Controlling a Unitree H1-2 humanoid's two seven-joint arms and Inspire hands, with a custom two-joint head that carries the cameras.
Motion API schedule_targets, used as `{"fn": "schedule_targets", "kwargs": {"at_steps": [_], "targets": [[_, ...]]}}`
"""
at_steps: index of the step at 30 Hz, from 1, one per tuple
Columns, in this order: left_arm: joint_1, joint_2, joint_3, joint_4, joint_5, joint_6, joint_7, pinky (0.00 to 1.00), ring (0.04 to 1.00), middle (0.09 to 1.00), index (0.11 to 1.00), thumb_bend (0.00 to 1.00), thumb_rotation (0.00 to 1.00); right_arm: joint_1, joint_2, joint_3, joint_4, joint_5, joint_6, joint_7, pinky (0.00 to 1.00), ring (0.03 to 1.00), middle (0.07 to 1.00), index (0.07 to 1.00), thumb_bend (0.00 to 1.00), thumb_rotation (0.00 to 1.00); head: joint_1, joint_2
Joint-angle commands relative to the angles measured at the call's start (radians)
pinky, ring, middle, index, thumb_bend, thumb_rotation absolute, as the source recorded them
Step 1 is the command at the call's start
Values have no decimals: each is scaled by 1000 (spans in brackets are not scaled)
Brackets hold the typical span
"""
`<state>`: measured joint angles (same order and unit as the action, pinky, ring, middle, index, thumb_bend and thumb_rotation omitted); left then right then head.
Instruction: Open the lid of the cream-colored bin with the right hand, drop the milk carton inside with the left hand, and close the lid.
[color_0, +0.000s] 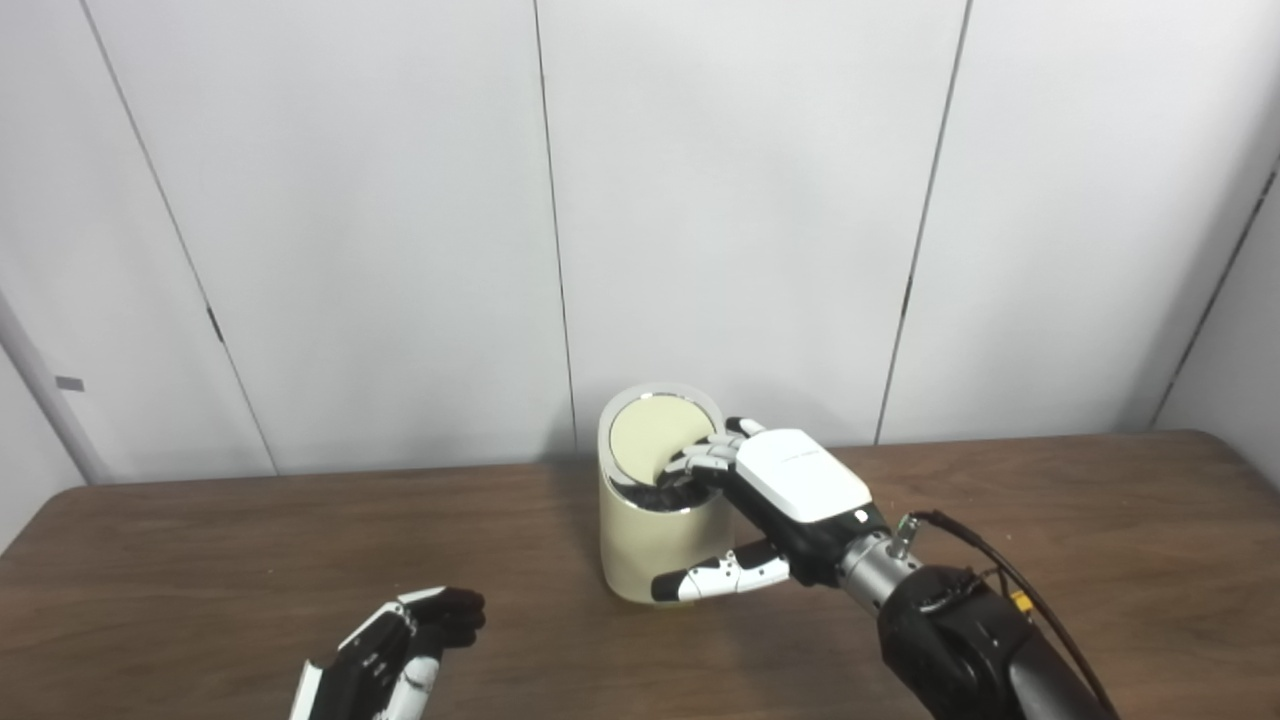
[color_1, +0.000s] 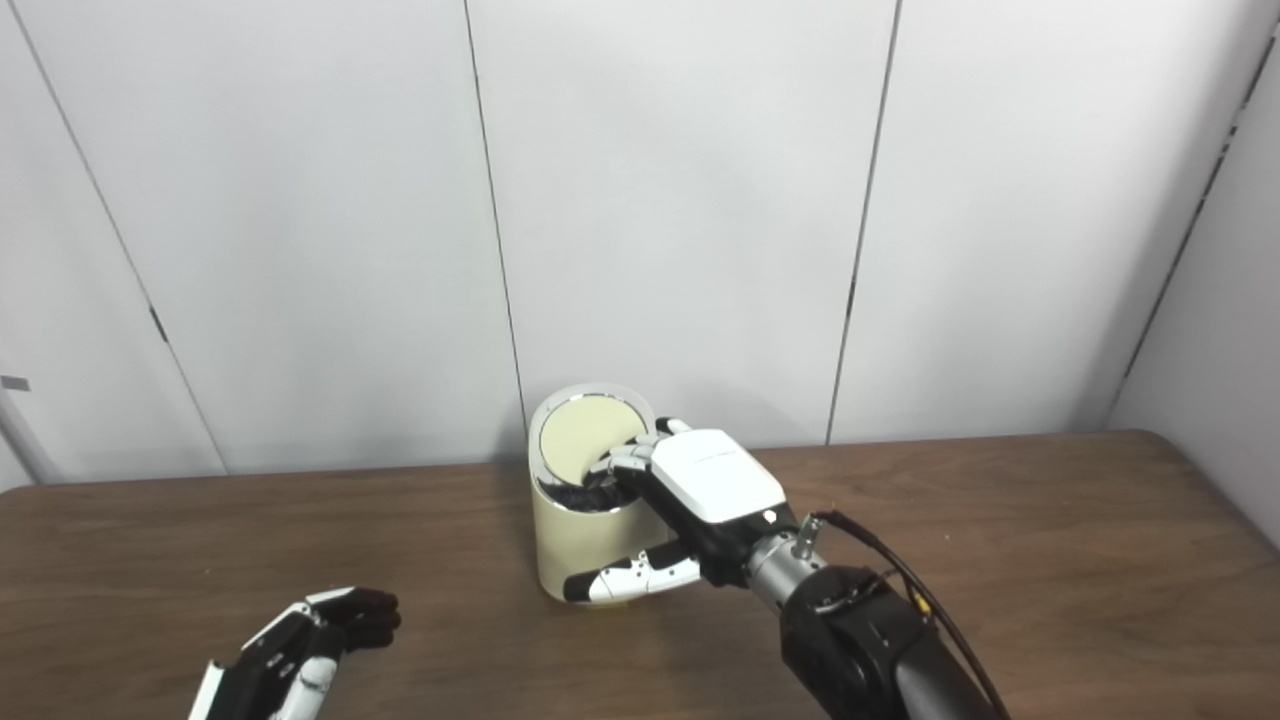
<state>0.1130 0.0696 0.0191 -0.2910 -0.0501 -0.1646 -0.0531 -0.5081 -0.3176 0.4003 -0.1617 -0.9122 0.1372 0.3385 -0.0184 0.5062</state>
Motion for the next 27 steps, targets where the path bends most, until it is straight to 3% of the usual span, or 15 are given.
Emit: {"fn": "schedule_targets", "kwargs": {"at_steps": [1,18,27], "targets": [[-19,-1,-1,-37,-1,-2,-1,694,691,700,675,423,622,26,-9,41,46,4,22,112,962,874,760,748,693,886,0,1],[1,-4,-1,-74,0,17,-2,681,694,698,673,451,631,41,-11,95,48,-100,19,110,986,898,748,742,728,925,10,17],[4,-3,-3,-80,-5,20,-5,687,694,701,673,445,615,45,-5,91,70,-65,33,124,998,913,766,746,739,897,15,21]]}}
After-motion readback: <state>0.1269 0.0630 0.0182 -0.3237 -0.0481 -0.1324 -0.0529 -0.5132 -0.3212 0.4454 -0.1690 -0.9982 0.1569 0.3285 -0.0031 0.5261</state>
